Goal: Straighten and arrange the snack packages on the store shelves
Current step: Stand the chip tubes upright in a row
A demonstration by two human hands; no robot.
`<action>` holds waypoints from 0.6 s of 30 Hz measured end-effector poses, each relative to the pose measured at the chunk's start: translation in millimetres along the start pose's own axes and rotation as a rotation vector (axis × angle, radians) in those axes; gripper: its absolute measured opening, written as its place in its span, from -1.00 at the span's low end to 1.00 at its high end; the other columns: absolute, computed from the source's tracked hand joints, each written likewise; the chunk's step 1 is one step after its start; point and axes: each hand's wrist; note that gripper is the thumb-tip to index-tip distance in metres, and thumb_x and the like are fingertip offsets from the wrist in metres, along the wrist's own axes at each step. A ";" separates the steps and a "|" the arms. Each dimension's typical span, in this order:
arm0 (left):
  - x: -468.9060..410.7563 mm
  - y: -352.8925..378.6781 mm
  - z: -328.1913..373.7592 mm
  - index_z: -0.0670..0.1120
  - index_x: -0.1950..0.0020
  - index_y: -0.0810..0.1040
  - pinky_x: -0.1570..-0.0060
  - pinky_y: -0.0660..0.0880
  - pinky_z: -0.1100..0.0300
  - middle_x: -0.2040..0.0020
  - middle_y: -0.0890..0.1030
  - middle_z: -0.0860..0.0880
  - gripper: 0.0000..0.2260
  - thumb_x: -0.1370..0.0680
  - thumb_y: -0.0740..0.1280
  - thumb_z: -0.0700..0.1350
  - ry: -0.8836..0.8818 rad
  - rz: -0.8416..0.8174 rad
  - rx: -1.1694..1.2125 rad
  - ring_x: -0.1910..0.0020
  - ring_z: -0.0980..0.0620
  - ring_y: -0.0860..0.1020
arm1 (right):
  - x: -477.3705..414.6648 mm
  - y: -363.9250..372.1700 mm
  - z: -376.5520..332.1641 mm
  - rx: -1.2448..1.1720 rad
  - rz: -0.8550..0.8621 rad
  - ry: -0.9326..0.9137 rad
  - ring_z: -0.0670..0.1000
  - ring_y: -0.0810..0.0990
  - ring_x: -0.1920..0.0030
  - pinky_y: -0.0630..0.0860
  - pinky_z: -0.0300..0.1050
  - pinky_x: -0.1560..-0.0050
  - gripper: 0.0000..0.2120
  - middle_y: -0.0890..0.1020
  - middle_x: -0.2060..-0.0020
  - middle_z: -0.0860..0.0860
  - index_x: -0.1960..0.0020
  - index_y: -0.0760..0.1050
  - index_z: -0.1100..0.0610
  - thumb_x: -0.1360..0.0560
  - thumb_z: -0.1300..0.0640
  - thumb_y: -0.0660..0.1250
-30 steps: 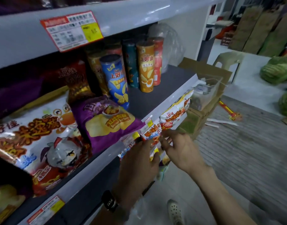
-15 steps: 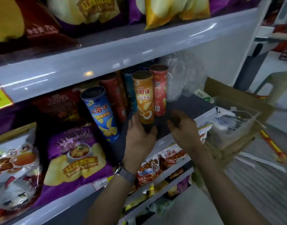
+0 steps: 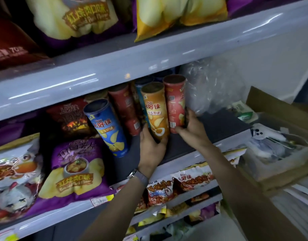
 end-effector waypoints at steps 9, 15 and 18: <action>-8.9 7.4 9.0 -0.05 -0.59 0.33 -0.43 0.47 -0.12 -0.45 0.53 -0.07 -0.34 -0.56 0.49 0.04 0.004 0.027 0.035 -0.42 -0.07 0.51 | -8.9 0.8 7.2 -0.020 0.041 -0.022 -0.01 0.59 -0.31 0.50 -0.13 -0.24 -0.21 0.59 -0.35 -0.04 -0.56 0.26 -0.02 -0.45 0.01 0.58; 35.5 -52.6 36.8 -0.04 -0.55 0.44 -0.37 0.47 0.26 -0.38 0.55 0.09 -0.44 -0.57 0.51 -0.11 0.098 0.090 0.057 -0.33 0.22 0.53 | 20.5 0.2 2.4 0.015 0.225 -0.157 -0.12 0.51 -0.31 0.42 -0.32 -0.24 -0.36 0.54 -0.35 -0.06 -0.48 0.37 -0.01 -0.49 -0.04 0.54; 68.5 -100.9 45.1 -0.02 -0.34 0.63 -0.16 0.55 0.32 -0.16 0.68 0.10 -0.62 -0.57 0.43 -0.33 0.196 0.234 0.060 -0.16 0.18 0.64 | 48.5 8.0 -6.3 -0.023 0.325 -0.282 -0.12 0.57 -0.18 0.52 -0.26 -0.19 -0.55 0.61 -0.20 -0.04 -0.35 0.50 0.08 -0.51 0.11 0.52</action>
Point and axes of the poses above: each hand's wrist, its own x-axis away from the middle knuckle, its own y-axis out of the palm, z = x × y
